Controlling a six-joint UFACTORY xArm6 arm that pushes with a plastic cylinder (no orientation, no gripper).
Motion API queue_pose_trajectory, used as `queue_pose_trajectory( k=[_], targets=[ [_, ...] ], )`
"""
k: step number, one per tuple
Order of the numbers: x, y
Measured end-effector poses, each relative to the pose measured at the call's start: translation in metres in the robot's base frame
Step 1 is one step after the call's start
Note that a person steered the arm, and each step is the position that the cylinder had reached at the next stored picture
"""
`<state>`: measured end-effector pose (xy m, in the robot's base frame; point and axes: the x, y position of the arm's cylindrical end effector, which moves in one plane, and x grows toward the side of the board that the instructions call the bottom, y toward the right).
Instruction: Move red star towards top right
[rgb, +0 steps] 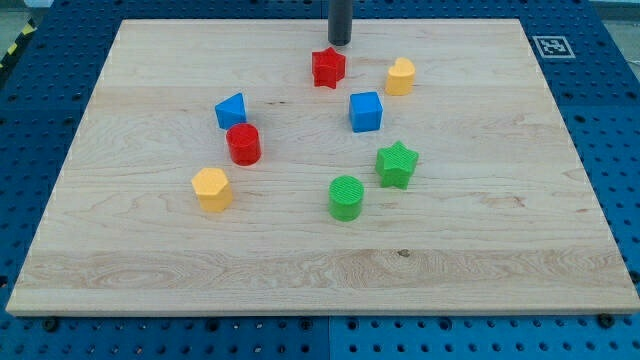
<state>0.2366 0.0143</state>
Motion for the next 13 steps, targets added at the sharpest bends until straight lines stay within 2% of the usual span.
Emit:
queue_pose_trajectory(
  k=[1, 2, 3, 4, 5, 6, 7, 9, 10, 12, 13],
  targets=[
    [0.036, -0.061],
    [0.046, -0.075],
    [0.046, -0.057],
    [0.066, -0.029],
    [0.088, -0.028],
    [0.092, -0.027],
    [0.090, -0.014],
    [0.048, 0.012],
    [0.045, 0.032],
    [0.089, 0.039],
    [0.087, 0.050]
  ],
)
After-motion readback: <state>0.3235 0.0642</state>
